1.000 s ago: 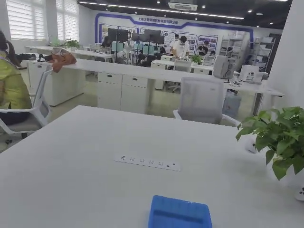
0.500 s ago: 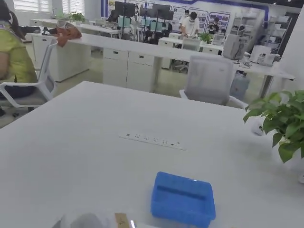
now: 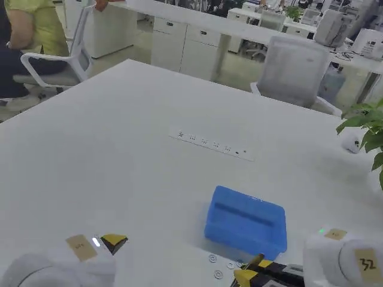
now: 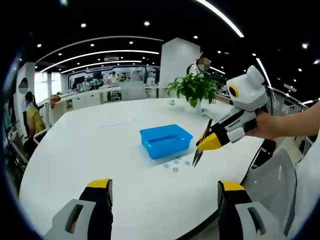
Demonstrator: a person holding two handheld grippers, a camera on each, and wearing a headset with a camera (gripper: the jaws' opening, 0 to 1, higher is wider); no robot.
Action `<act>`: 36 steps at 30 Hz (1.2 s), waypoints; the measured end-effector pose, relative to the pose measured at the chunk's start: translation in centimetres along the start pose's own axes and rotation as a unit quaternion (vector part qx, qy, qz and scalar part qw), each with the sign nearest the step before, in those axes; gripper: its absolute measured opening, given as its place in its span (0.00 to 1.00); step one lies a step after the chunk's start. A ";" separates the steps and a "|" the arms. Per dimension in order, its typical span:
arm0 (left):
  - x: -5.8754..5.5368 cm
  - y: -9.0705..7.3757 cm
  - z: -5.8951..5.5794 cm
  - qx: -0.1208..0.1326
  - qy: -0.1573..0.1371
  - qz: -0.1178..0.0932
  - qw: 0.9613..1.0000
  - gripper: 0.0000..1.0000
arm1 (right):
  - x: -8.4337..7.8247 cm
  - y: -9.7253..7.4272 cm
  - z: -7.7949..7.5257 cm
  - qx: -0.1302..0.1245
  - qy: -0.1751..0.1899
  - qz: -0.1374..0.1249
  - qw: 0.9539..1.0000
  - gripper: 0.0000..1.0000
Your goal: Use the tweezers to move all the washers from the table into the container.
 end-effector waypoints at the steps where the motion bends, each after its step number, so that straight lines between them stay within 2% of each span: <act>1: -0.1 0.1 0.0 0.004 0.001 -0.002 1.000 0.91 | 0.1 0.3 -0.1 -0.001 0.003 -0.002 1.000 0.05; 5: -0.3 0.3 0.0 0.019 0.015 -0.014 1.000 0.99 | 0.2 1.3 -0.7 -0.008 -0.015 0.002 1.000 0.05; 7: -0.3 0.4 -0.1 0.021 0.016 -0.029 0.999 0.99 | 0.2 1.9 -1.2 -0.014 -0.035 0.009 0.999 0.05; 8: -0.2 0.4 -0.1 0.024 0.020 -0.039 0.999 0.99 | 0.3 2.2 -1.4 -0.015 -0.039 0.007 0.999 0.05; 10: -0.3 0.6 0.0 0.027 0.026 -0.045 0.998 0.99 | 0.4 2.8 -2.0 -0.019 -0.037 0.007 0.999 0.05; 15: -0.6 0.8 0.5 0.039 0.015 -0.046 0.998 0.99 | 0.1 4.3 -3.2 -0.029 -0.029 0.008 0.999 0.05; 18: -0.8 1.1 0.5 0.043 0.019 -0.041 0.998 0.99 | 0.1 4.8 -3.7 -0.038 -0.017 0.001 0.999 0.05; 20: -1.0 1.2 0.5 0.050 0.037 -0.032 0.998 0.99 | 0.1 5.4 -3.9 -0.038 0.009 -0.009 0.999 0.05; 21: -1.2 1.2 0.6 0.054 0.052 -0.019 0.997 0.99 | -0.1 5.8 -4.1 -0.035 0.019 -0.003 0.999 0.05; 22: -1.2 1.1 0.7 0.059 0.068 -0.017 0.996 0.99 | -0.3 6.1 -4.2 -0.035 0.020 0.001 0.999 0.05; 23: -1.2 1.2 0.6 0.057 0.076 -0.025 0.995 0.99 | -0.6 6.5 -4.4 -0.038 0.015 0.003 0.999 0.05; 28: -1.6 1.2 0.6 0.047 0.065 -0.013 0.997 0.99 | -0.5 7.3 -4.6 -0.044 0.014 0.003 0.999 0.05; 31: -1.6 1.3 0.6 0.045 0.062 -0.012 0.997 0.99 | -0.6 7.8 -4.7 -0.043 -0.031 0.021 0.998 0.05; 36: -1.6 1.2 0.8 0.046 0.051 -0.012 0.998 0.99 | -0.8 8.3 -4.6 -0.034 -0.018 0.024 0.999 0.05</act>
Point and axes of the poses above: the centre of the closed fingertips' face, and the gripper's own axes: y roughly forward along the fingers, z roughly to its left, x roughly out of its top, the point moved 8 cm from there along -y, roughly backward along the fingers, and after that the axes turned 15 degrees about -z, right-handed, at the moved point
